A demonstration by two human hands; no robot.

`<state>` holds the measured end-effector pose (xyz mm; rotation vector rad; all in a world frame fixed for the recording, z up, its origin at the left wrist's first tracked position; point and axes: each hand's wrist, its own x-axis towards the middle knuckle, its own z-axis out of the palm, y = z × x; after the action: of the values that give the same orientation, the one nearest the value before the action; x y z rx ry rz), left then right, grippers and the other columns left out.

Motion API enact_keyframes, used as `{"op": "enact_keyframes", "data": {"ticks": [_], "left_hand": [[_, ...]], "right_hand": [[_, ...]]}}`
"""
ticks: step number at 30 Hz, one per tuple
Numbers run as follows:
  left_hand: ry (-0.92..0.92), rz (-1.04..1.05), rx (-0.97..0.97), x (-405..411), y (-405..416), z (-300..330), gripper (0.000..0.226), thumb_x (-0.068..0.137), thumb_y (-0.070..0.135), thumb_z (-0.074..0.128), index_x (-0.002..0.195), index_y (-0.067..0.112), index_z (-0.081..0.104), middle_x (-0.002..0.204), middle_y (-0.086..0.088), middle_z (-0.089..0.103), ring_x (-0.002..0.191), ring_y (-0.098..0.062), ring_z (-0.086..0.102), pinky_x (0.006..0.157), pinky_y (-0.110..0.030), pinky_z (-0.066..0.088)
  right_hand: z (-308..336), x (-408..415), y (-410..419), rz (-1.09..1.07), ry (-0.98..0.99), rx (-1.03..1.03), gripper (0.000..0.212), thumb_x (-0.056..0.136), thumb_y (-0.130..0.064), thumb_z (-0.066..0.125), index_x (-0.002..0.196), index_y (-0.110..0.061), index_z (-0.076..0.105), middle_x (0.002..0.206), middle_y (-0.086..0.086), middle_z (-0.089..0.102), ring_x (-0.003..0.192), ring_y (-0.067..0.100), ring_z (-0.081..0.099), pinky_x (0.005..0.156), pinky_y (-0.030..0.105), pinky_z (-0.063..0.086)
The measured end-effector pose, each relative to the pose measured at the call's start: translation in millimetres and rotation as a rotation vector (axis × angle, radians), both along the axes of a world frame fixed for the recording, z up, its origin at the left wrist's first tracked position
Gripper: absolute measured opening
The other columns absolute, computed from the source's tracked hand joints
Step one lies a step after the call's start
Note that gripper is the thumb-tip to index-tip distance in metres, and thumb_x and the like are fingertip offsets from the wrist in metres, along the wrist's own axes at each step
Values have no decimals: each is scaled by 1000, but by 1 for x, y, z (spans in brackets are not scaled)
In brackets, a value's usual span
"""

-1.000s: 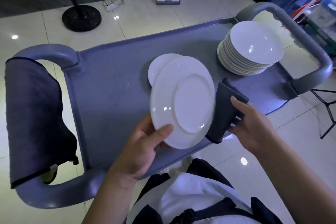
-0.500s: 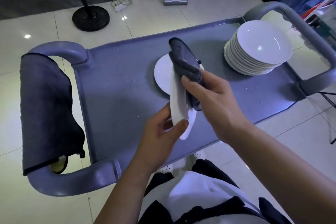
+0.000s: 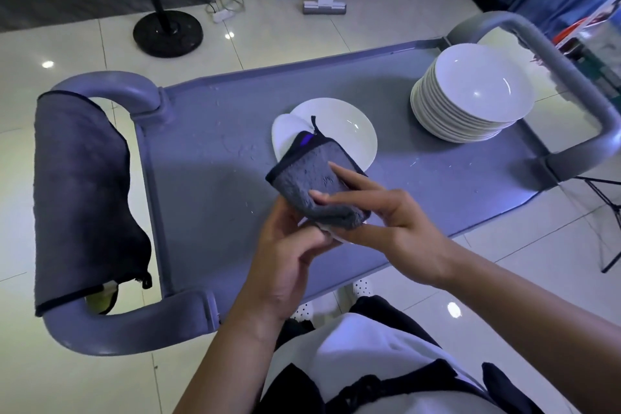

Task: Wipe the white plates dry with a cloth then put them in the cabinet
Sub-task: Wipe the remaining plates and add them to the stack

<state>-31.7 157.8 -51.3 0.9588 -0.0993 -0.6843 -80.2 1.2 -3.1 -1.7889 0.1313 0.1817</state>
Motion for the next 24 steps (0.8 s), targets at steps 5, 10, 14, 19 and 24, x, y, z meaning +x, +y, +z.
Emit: {"op": "enact_keyframes", "data": {"ticks": [5,10,14,19,24], "left_hand": [[254,51,-60,-4,2,7,57,89,40,65,136,9,62,129,-18,69,118,-34,67,87,-47,61],[190,75,49,-6,-5,17,47,93,33,54,133,12,64,125,-13,72,114,-25,70,83,-33,59],[144,83,82,-7,-8,19,39,91,27,58,126,15,69,122,-11,74,111,-27,70,85,-39,59],[128,77,65,2,-8,21,28,85,25,60,110,20,71,98,-3,76,80,-17,71,57,-29,56],[109,69,4,19,-3,23,30,90,24,59,118,27,70,118,-2,74,102,-20,71,65,-35,61]], "right_hand": [[-5,-14,-25,160,-25,-151,43,83,-6,72,119,-30,75,158,-13,38,147,-2,27,115,21,32],[-7,-27,-46,363,-227,-436,34,91,-15,67,124,-23,72,163,-1,32,152,15,26,120,35,30],[-14,-38,-55,405,-328,-582,37,92,-14,67,127,-24,71,163,5,31,153,22,24,121,41,27],[-31,-67,-77,252,-144,-484,42,92,-6,68,124,-34,72,162,-12,32,151,12,28,117,31,32],[-36,-80,-77,-572,119,34,32,95,-3,62,111,-27,77,114,-4,75,121,24,64,100,47,53]]}}
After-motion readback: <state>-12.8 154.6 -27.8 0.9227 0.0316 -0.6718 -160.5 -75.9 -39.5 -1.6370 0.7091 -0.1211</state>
